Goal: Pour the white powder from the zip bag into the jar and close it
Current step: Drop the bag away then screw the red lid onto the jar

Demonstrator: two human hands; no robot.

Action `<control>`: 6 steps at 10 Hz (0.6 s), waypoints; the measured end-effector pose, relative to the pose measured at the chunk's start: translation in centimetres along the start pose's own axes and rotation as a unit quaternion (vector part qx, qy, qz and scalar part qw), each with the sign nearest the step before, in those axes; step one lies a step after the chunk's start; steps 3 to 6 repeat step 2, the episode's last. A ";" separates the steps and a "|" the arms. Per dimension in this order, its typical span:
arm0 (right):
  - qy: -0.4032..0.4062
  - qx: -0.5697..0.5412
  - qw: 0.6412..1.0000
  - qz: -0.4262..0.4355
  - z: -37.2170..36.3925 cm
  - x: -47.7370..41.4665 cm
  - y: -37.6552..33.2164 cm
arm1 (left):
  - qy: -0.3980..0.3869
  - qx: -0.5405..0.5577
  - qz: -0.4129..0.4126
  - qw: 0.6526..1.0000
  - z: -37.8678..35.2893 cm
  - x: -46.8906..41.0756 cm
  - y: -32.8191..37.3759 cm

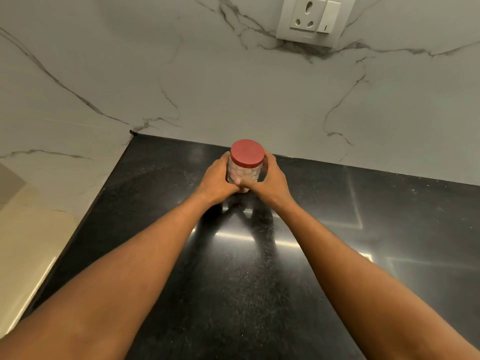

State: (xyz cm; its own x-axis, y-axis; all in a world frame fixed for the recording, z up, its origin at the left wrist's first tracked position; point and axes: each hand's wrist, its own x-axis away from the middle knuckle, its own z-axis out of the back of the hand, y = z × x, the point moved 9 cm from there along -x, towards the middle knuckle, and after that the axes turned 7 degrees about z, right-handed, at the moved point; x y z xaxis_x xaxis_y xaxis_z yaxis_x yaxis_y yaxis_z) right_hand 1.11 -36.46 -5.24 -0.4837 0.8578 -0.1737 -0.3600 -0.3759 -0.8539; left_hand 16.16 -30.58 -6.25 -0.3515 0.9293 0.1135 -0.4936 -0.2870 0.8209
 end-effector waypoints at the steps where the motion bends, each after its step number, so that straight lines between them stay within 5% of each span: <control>1: 0.001 0.107 0.994 -0.024 0.3 2.8 -0.3 | 0.018 -0.071 0.007 0.997 1.0 2.7 -0.1; 2: 0.024 0.228 0.973 0.008 1.0 6.2 -3.4 | 0.093 -0.107 -0.033 0.989 3.7 7.8 1.4; 6: 0.024 0.228 0.973 0.008 1.0 6.2 -3.4 | 0.093 -0.107 -0.033 0.989 3.7 7.8 1.4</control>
